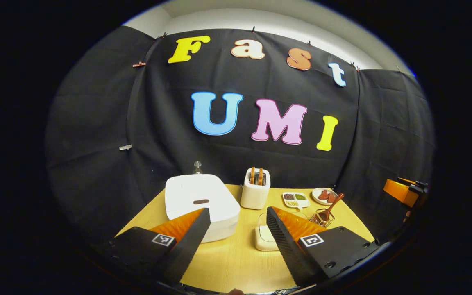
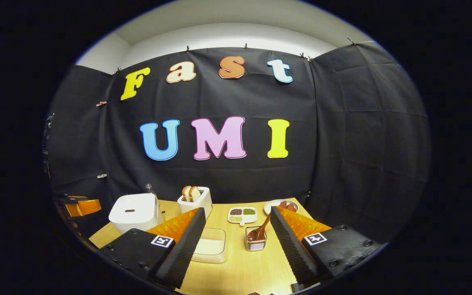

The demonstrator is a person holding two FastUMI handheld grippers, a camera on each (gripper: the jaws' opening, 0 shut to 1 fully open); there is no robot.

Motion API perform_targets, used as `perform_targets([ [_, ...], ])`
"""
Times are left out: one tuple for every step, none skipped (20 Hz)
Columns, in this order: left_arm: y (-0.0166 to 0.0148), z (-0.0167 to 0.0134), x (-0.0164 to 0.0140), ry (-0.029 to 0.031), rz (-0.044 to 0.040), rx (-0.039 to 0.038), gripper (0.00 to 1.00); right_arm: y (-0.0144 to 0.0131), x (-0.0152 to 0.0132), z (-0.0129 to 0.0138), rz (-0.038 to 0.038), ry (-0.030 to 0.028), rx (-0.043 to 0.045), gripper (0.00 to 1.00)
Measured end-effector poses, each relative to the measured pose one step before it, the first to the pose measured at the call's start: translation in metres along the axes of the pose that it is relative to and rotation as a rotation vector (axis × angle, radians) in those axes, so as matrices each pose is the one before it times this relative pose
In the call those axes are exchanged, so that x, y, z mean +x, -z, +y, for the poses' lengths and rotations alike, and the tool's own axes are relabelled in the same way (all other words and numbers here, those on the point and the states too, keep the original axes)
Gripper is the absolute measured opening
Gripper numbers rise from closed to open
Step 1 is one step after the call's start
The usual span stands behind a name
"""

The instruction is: Close the left gripper, press the button to open the rice cooker; take a wooden spoon from the chopstick holder with the right hand, scoop a spoonful of rice and pour it into the rice cooker, then put the wooden spoon back into the chopstick holder.

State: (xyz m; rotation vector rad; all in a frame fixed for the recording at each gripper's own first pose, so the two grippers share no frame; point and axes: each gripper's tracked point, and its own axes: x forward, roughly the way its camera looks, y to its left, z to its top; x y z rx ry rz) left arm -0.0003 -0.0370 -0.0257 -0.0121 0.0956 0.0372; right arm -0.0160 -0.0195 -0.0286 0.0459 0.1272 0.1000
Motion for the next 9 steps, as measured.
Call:
perform_targets([
  [-0.00189, -0.00253, 0.00205, 0.00029, -0.0084, 0.00038, 0.95, -0.00237, 0.00281, -0.00214, -0.00792, -0.00964, 0.00226, 0.99],
  [-0.00308, -0.0006, 0.0015, -0.00519, -0.00756, 0.00432, 0.95, -0.00238, 0.00232, -0.00147, -0.00741, -0.0081, 0.0019, 0.99],
  [-0.0024, -0.0014, 0.00138, -0.00143, -0.00554, 0.00936, 0.95, -0.00044, 0.00292, -0.00064, -0.00312, -0.00522, 0.00395, 0.99],
  [-0.0036, -0.00159, 0.00039, -0.00228, -0.00991, 0.00945, 0.95, 0.00007, 0.00269, -0.00127, 0.00013, -0.00522, 0.0067, 0.99],
  [-0.00214, -0.00053, 0.0011, -0.00525, -0.00537, 0.00548, 0.95, 0.00036, 0.0021, -0.00064, 0.00078, -0.00502, 0.00969, 0.99],
  [-0.00089, -0.00248, 0.00102, 0.00315, -0.00254, -0.00272, 0.95, 0.00023, 0.00262, -0.00096, 0.00014, -0.00613, 0.00957, 0.99],
  [0.00001, -0.00428, 0.00051, 0.00317, -0.00172, -0.0083, 0.96, -0.00081, 0.0003, -0.00053, -0.00025, -0.00404, 0.00544, 0.99],
  [-0.00034, -0.00202, 0.0001, 0.00181, -0.00126, -0.01144, 0.96, -0.00005, 0.0008, -0.00195, 0.0012, -0.00202, 0.00238, 0.98],
  [0.00172, -0.00092, -0.00002, -0.00283, 0.0026, -0.012, 0.96, 0.00131, 0.00024, -0.00162, 0.00132, -0.00341, -0.00027, 0.98],
])
